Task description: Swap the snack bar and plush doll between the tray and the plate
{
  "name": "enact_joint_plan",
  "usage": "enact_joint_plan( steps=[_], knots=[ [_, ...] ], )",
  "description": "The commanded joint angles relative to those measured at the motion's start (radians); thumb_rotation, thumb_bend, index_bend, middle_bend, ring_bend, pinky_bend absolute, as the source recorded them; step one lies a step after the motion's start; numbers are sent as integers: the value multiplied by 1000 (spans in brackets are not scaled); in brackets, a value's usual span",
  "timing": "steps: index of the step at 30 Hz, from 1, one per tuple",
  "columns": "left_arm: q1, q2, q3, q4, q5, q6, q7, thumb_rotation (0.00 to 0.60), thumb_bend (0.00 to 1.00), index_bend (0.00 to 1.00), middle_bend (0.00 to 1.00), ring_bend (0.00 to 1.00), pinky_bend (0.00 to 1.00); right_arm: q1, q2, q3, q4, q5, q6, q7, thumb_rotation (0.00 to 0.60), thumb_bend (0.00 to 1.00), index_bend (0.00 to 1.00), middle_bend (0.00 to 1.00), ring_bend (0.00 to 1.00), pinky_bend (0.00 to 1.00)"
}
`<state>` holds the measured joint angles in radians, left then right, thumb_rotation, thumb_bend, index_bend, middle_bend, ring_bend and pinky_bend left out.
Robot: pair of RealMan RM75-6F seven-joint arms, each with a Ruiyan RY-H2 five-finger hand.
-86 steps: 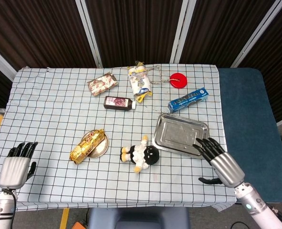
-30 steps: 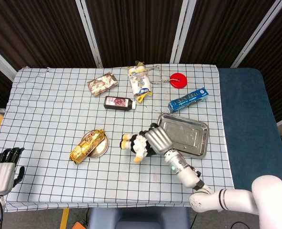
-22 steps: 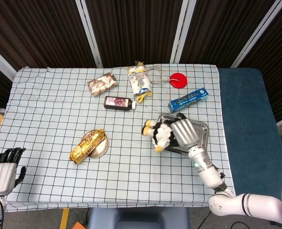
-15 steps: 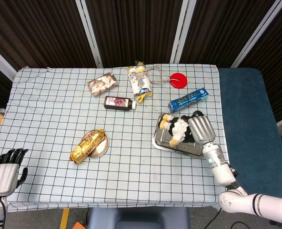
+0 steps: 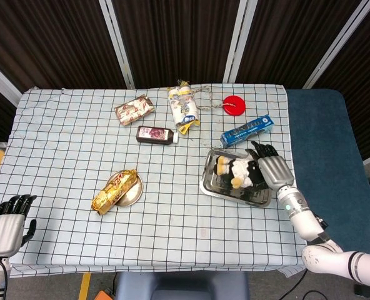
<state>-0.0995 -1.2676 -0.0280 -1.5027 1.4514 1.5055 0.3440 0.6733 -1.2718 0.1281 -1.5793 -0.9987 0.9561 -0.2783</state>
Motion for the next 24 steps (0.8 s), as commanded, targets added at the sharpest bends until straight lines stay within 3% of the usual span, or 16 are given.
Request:
enact_joint_plan(
  steps=[1, 5, 8, 14, 17, 21, 24],
  knots=[
    [0, -2, 1, 1, 1, -2, 3, 600, 479, 186, 194, 156, 247, -10, 42, -17, -47, 16, -4, -37, 600, 127, 0, 0, 0, 0],
    [0, -4, 2, 2, 4, -6, 8, 600, 479, 186, 193, 156, 247, -35, 83, -33, -103, -35, 15, -20, 600, 76, 0, 0, 0, 0],
    [0, -5, 2, 2, 7, -6, 9, 600, 479, 186, 194, 155, 246, -90, 115, -59, -157, -140, 100, 11, 600, 67, 0, 0, 0, 0],
    [2, 7, -2, 0, 15, 2, -5, 600, 477, 186, 194, 156, 246, -307, 153, -159, -216, -360, 445, -6, 600, 67, 0, 0, 0, 29],
    [7, 12, -7, -9, 18, 15, -4, 600, 479, 187, 194, 156, 245, -417, 136, -186, -166, -426, 609, 12, 600, 67, 0, 0, 0, 39],
    [15, 19, -9, -23, 36, 44, 5, 600, 479, 199, 194, 155, 245, -533, 74, -154, -38, -414, 776, 72, 600, 66, 0, 0, 0, 23],
    [19, 26, -5, -36, 49, 54, 7, 600, 480, 202, 197, 156, 243, -569, 35, -98, 36, -362, 813, 152, 600, 66, 0, 0, 0, 4]
  ],
)
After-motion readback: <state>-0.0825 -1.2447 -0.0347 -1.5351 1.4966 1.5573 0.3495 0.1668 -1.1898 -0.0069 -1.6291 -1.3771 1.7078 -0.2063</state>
